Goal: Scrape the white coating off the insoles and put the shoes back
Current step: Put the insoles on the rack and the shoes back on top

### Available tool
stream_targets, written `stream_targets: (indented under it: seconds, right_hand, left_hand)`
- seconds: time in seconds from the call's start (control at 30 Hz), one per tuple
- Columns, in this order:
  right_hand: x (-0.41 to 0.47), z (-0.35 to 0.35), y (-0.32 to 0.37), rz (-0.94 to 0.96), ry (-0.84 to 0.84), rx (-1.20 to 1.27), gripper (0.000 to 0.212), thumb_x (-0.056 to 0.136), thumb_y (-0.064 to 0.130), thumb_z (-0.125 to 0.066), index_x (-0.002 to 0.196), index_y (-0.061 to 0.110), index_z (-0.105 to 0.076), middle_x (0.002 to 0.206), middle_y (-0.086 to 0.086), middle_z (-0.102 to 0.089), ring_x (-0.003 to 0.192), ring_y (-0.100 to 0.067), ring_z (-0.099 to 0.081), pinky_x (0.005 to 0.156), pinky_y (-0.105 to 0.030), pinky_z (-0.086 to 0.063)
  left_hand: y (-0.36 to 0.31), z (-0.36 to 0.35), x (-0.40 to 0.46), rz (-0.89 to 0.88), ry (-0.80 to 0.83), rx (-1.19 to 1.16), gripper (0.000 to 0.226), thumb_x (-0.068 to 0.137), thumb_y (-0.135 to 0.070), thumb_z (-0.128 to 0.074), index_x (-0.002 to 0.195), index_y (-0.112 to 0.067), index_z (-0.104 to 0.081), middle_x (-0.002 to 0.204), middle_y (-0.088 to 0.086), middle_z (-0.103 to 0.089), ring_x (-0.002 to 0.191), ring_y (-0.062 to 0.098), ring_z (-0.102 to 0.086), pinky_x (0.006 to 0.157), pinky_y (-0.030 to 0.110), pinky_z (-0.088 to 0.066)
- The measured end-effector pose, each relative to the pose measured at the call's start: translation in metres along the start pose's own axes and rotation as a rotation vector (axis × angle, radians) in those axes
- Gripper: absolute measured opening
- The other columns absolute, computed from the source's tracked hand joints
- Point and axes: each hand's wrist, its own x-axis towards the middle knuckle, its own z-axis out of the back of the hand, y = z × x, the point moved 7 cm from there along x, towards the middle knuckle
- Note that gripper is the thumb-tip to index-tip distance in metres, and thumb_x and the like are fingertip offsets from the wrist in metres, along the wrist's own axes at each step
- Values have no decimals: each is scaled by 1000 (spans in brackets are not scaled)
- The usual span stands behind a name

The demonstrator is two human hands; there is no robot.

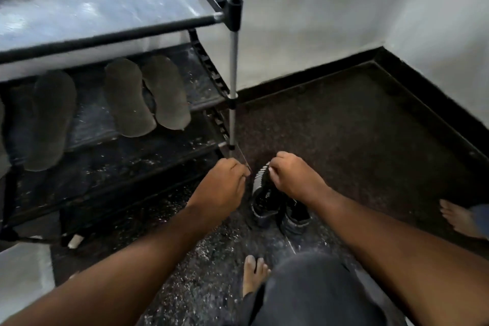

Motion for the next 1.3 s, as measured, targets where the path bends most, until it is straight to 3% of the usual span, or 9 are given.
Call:
stream_targets:
  seconds: [0.1,0.23,0.43,0.67,0.77,0.83,0.93,1.1,1.3]
  right_hand:
    - [-21,-35,-42,-116,139,-10,22,95,23,-52,93,7,-68,98,-7,-58,97,-27,-60,87,-40,-49]
    - [-40,-77,-78,-253,272,-6,25,96,24,-53,103,6,-69,109,-11,-60,107,-29,-59,95,-36,-45]
    - [-62,-133,-106,-436,498,23,44,90,42,-64,109,2,-65,114,-18,-64,110,-35,-60,90,-37,-49]
    - [-78,-169,-106,-549,628,6,31,92,31,-65,114,10,-61,115,-11,-65,110,-32,-62,92,-37,-50]
    - [-77,-170,-103,-592,594,20,22,93,16,-56,114,10,-61,112,-14,-65,105,-34,-64,87,-38,-52]
    - [-76,-161,-102,-628,533,38,24,91,9,-52,112,11,-63,108,-15,-67,103,-35,-64,86,-38,-52]
    - [-71,-136,-97,-649,433,57,25,88,4,-51,105,13,-65,98,-14,-68,95,-34,-65,81,-36,-52]
    - [-63,-90,-83,-596,337,3,18,86,7,-56,101,11,-66,98,-14,-69,98,-35,-66,79,-37,-53]
    - [-65,-18,-51,-545,190,-37,17,93,14,-54,100,10,-68,95,-12,-70,96,-33,-66,79,-39,-55]
  left_hand:
    - [5,-57,0,1,167,-7,23,105,-18,-52,122,-13,-67,119,4,-63,113,21,-52,100,38,-43]
    - [7,-122,2,57,345,-26,40,104,-21,-54,144,-14,-55,138,2,-58,129,21,-49,110,33,-40]
    - [8,-194,7,99,507,-21,60,101,-20,-57,157,-9,-38,154,10,-48,144,25,-40,120,33,-29]
    - [11,-224,-1,56,556,276,62,98,-12,-51,157,-10,-34,143,9,-57,133,27,-50,116,38,-31]
    - [11,-219,8,56,584,409,33,96,-6,-54,127,-16,-60,120,8,-71,114,27,-65,99,34,-43]
    - [7,-211,14,48,613,470,23,96,-4,-55,112,-15,-67,108,9,-75,105,28,-70,89,34,-49]
    - [3,-193,24,35,589,478,18,98,-8,-55,108,-14,-69,104,9,-75,102,29,-70,88,35,-48]
    - [-13,-144,43,40,464,407,22,99,-16,-53,107,-13,-73,100,11,-73,101,30,-65,91,36,-42]
    - [-51,-72,56,-42,367,370,18,97,-18,-52,99,-18,-71,96,5,-74,95,30,-66,79,35,-32]
